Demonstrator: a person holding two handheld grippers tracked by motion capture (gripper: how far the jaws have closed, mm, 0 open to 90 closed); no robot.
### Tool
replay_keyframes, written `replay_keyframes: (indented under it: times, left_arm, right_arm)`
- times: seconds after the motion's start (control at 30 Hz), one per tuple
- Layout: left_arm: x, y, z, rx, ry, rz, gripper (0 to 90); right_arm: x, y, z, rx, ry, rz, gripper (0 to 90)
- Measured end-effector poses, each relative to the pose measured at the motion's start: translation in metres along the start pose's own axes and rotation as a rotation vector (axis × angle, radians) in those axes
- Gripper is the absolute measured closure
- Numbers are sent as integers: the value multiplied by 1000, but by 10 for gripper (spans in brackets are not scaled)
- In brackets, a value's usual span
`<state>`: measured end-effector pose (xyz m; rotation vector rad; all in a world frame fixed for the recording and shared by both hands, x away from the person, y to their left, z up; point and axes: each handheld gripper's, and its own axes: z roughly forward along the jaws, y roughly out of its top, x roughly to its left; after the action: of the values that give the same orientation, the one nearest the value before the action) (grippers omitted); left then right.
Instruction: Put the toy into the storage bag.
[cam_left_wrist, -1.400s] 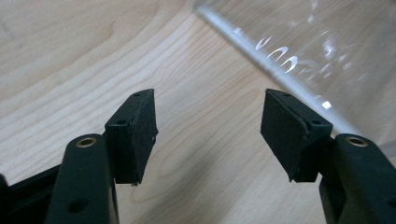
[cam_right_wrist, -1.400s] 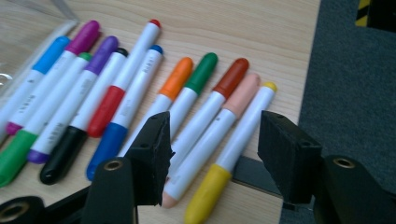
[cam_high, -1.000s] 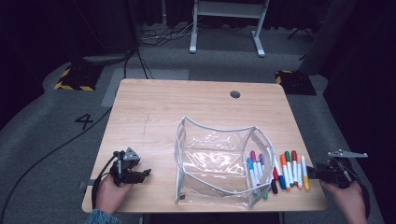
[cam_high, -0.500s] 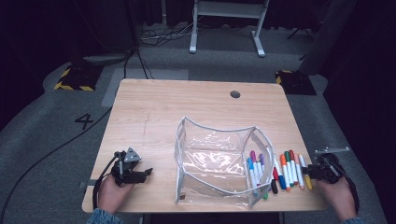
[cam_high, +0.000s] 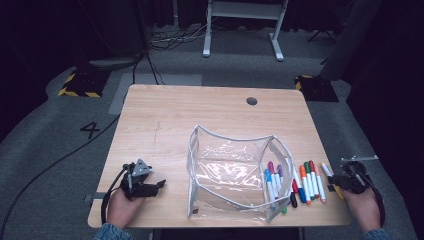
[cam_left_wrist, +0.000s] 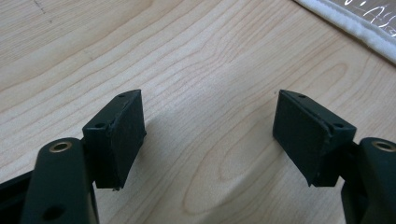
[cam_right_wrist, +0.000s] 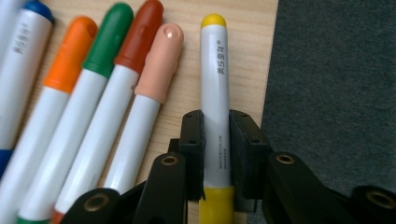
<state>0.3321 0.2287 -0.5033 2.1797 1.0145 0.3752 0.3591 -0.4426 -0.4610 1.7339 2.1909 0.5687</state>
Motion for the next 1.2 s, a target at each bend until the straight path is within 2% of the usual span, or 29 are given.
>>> replay_keyframes:
  times: [0.03,0.07,0.1,0.17,0.23,0.27,0.3,0.33,0.7,0.73,0.83,0.87,0.9,0.93,0.97,1.0,1.1,1.13,1.17,1.2]
  left_arm:
    - [0,1,1,0,3,8,252]
    - [0,1,1,0,3,8,252]
    - [0,2,2,-2,3,8,252]
    - [0,2,2,-1,4,6,252]
    - [-1,3,3,-2,6,2,252]
    - [-1,3,3,-1,7,-2,252]
    - [-2,4,4,-3,10,-7,252]
    - [-2,4,4,-4,13,-9,251]
    - [-2,5,5,-2,15,-17,247]
    - [-2,5,5,-2,15,-17,247]
    - [-2,6,5,1,17,-10,245]
    - [-2,6,5,1,17,-9,245]
    - [-2,6,5,2,15,-13,245]
    - [-2,6,5,2,15,-13,245]
    - [-3,5,5,0,14,-16,245]
    - [-3,5,5,0,14,-16,245]
    - [-3,5,5,0,14,-16,245]
    - [-2,6,5,2,16,-13,245]
    - [-3,5,5,0,14,-16,245]
    - [-3,5,5,0,14,-16,245]
  right_arm:
    - [-1,0,-8,-23,24,9,762]
    - [-1,0,-8,-23,24,9,762]
    - [-2,0,-18,-57,44,-8,761]
    - [-2,1,-23,-71,60,-9,761]
    - [0,2,-34,-105,85,-18,761]
    - [4,5,-45,-136,114,-32,761]
    - [4,5,-45,-136,114,-32,761]
    - [9,7,-55,-159,133,-48,761]
    - [39,30,-106,-234,215,-146,761]
    - [39,30,-106,-234,215,-146,761]
    - [55,40,-123,-253,247,-195,761]
    - [55,40,-123,-253,247,-195,761]
    - [65,44,-131,-262,264,-230,761]
    - [65,44,-131,-262,264,-230,761]
    - [77,50,-141,-270,281,-274,761]
    - [81,52,-144,-276,285,-293,761]
    - [92,58,-152,-283,303,-321,761]
    - [102,63,-159,-287,326,-355,761]
    - [108,65,-162,-288,336,-365,761]
    - [108,65,-162,-288,336,-365,761]
